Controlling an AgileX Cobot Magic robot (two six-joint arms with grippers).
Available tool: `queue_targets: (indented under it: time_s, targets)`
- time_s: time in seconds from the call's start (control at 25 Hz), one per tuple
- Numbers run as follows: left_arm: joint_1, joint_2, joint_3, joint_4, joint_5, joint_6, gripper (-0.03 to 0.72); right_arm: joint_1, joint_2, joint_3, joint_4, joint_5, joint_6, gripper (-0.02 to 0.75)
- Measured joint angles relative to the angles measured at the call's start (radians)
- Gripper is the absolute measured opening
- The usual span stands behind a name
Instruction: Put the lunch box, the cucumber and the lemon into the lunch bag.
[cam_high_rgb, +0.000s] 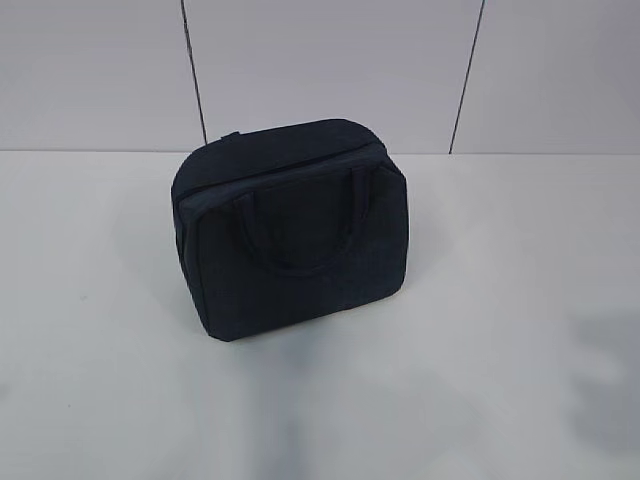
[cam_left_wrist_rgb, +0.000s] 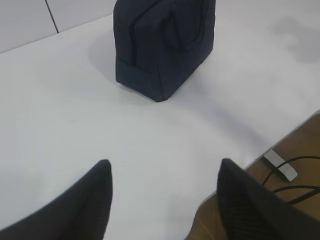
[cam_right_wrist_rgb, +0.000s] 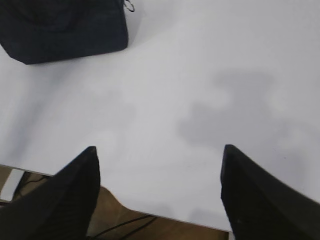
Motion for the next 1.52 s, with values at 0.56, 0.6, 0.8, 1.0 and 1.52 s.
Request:
queue_targets:
  time_s: [0.56, 0.6, 0.8, 1.0, 1.52]
  targets:
    - [0.000, -0.027, 0.075, 0.000, -0.044, 0.001, 0.447, 0.000, -0.109, 0.118, -0.141, 0.004, 0.039, 0.581]
    - [0.000, -0.027, 0.075, 0.000, -0.044, 0.001, 0.447, 0.000, -0.109, 0.121, -0.141, -0.009, 0.040, 0.581]
    - [0.000, -0.027, 0.083, 0.005, -0.044, 0.004, 0.446, 0.000, -0.109, 0.143, -0.146, -0.033, 0.055, 0.581]
    - [0.000, -0.027, 0.086, -0.001, -0.040, 0.009, 0.445, 0.000, -0.109, 0.143, -0.146, -0.035, 0.057, 0.581]
    - [0.000, -0.027, 0.086, -0.097, -0.040, 0.030, 0.410, 0.000, -0.109, 0.143, -0.146, -0.037, 0.057, 0.581]
